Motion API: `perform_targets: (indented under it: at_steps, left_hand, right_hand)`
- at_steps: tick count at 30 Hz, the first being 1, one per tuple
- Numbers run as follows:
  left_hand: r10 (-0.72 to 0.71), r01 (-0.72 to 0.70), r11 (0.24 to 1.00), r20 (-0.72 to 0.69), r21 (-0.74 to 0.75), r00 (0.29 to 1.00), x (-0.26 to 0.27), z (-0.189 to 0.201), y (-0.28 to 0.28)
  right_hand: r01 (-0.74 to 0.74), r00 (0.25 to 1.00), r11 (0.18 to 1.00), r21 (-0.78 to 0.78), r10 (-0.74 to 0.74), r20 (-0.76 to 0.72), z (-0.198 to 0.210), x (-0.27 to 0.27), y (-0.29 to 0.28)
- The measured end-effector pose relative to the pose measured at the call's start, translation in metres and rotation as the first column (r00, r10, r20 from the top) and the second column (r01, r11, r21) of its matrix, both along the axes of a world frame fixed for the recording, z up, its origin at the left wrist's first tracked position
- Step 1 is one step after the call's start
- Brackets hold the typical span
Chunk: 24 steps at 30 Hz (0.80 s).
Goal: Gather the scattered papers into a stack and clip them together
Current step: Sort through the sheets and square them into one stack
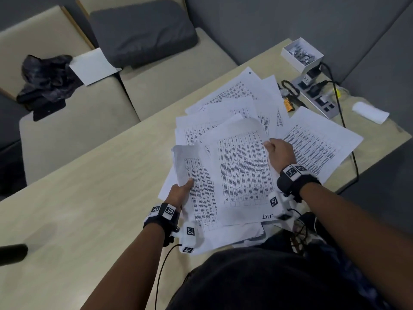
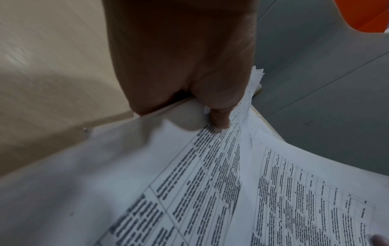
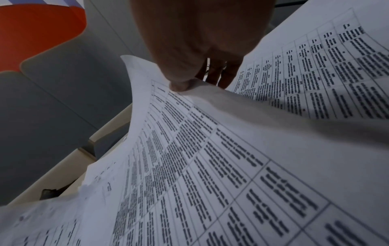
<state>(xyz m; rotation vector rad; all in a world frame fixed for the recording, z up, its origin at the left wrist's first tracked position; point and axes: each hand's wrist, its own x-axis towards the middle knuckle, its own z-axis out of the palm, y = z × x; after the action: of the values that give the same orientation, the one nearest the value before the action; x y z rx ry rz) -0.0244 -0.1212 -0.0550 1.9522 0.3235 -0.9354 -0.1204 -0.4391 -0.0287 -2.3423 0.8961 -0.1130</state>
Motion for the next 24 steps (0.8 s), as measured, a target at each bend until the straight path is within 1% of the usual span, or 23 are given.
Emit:
perform_targets:
  at_steps: [2,3,6,7,8,9,11,13,15,17,18,20,22,24]
  left_hand:
    - [-0.039,0.038,0.998,0.013,0.058,0.999,-0.001,-0.001,0.0]
    - [-0.035,0.033,0.997,0.024,0.066,0.999,-0.002,-0.003,0.0]
    - [-0.022,0.019,0.997,0.038,0.081,0.999,-0.004,-0.005,-0.001]
    - [-0.025,0.022,0.996,0.04,0.084,0.999,-0.004,-0.006,-0.001]
    - [-0.03,0.026,0.996,0.04,0.089,0.999,-0.005,-0.004,-0.002]
    - [-0.028,0.024,0.996,0.047,0.087,0.999,-0.006,-0.004,-0.002]
    - [-0.021,0.016,0.996,0.057,0.088,0.998,-0.006,-0.003,-0.003]
    - [-0.018,0.012,0.996,0.067,0.087,0.998,-0.006,-0.002,-0.004]
    - [-0.012,0.007,0.997,0.066,0.083,0.998,-0.007,0.0,-0.006]
    - [-0.005,0.001,0.997,0.053,0.079,0.999,-0.007,0.001,-0.007]
    - [-0.003,-0.001,0.997,0.046,0.082,0.999,-0.008,0.002,-0.007]
    - [0.008,-0.011,0.997,0.034,0.075,0.999,-0.008,0.0,-0.006]
    - [0.014,-0.016,0.998,0.031,0.059,0.999,-0.009,0.001,-0.006]
    - [0.013,-0.015,0.998,0.033,0.056,0.999,-0.009,0.004,-0.008]
  right_hand:
    - [0.022,1.0,0.999,0.045,-0.022,-0.003,0.0,0.008,-0.006]
    - [0.014,0.999,0.997,0.081,-0.011,-0.034,-0.002,0.011,-0.008]
    - [-0.021,0.979,0.973,0.229,0.066,-0.191,-0.015,0.017,-0.012]
    - [-0.034,0.964,0.97,0.241,0.096,-0.249,-0.021,0.016,-0.011]
    - [-0.043,0.945,0.97,0.24,0.118,-0.307,-0.021,0.015,-0.009]
    - [-0.05,0.934,0.971,0.234,0.128,-0.334,-0.021,0.013,-0.006]
    - [-0.068,0.931,0.973,0.219,0.141,-0.336,-0.024,0.009,0.001]
    - [-0.086,0.913,0.971,0.221,0.166,-0.372,-0.028,0.005,0.006]
    - [-0.116,0.885,0.982,0.151,0.172,-0.433,-0.025,0.001,0.014]
    - [-0.113,0.881,0.993,0.038,0.118,-0.458,-0.024,-0.001,0.017]
    - [-0.109,0.887,0.994,0.022,0.107,-0.449,-0.023,-0.002,0.018]
    - [-0.113,0.891,0.992,0.047,0.122,-0.437,-0.019,0.0,0.019]
    - [-0.085,0.878,0.994,0.075,0.11,-0.465,-0.019,0.003,0.018]
    - [-0.06,0.858,0.996,0.066,0.086,-0.507,-0.018,0.003,0.017]
